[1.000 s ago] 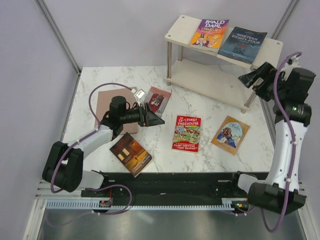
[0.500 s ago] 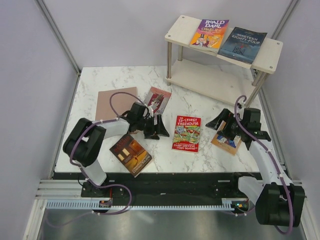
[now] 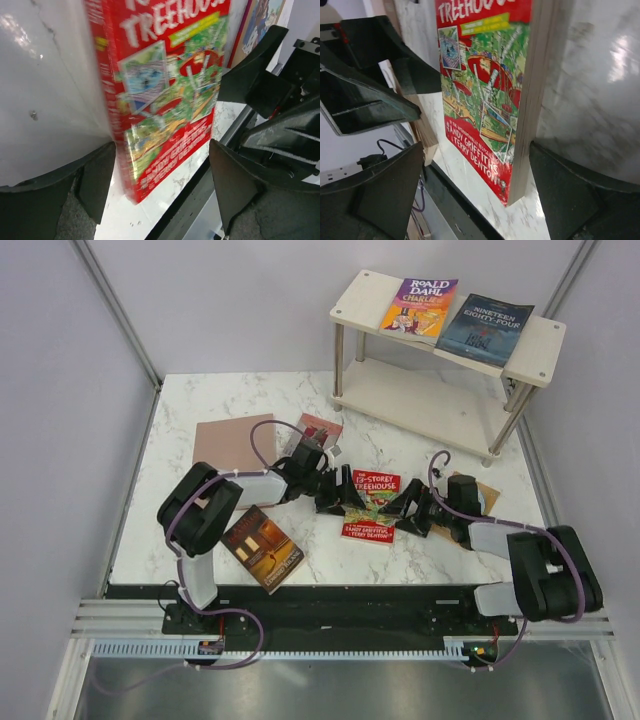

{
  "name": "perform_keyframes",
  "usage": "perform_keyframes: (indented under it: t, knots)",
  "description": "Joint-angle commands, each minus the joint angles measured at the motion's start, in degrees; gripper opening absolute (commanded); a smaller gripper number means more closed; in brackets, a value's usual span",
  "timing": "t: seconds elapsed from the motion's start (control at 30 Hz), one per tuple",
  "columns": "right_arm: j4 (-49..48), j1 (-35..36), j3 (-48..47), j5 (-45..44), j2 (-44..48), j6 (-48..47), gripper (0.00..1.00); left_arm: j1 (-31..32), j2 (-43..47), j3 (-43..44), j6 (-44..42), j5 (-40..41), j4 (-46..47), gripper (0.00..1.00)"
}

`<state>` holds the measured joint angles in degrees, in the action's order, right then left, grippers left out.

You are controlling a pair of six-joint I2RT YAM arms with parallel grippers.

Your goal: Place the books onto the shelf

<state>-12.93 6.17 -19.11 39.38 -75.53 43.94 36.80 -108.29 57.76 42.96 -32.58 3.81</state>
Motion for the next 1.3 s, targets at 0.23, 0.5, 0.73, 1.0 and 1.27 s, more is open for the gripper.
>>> perform_keyframes:
  t: [0.23,0.5,0.73,1.0,1.27]
  knots:
    - [-43.0,6.7,5.9,0.3,-17.6,16.8,0.65,2.5,-2.5,0.0,2.9,0.1,4.3,0.82]
    - [-29.8,6.7,2.3,-0.4,-3.6,12.2,0.11,2.4,2.7,-1.6,1.0,3.3,3.1,0.82]
    - [-15.5,6.7,-4.0,1.6,9.1,7.1,0.12,2.0,10.6,-6.4,1.7,7.5,6.6,0.84]
    - [-22.1,6.7,-1.7,5.4,8.9,11.3,0.18,2.2,8.1,-6.3,9.1,-2.5,23.7,0.60]
    - [-2.2,6.7,-3.6,-4.2,13.5,2.6,0.68,2.1,13.2,-5.6,9.0,-2.1,22.4,0.02]
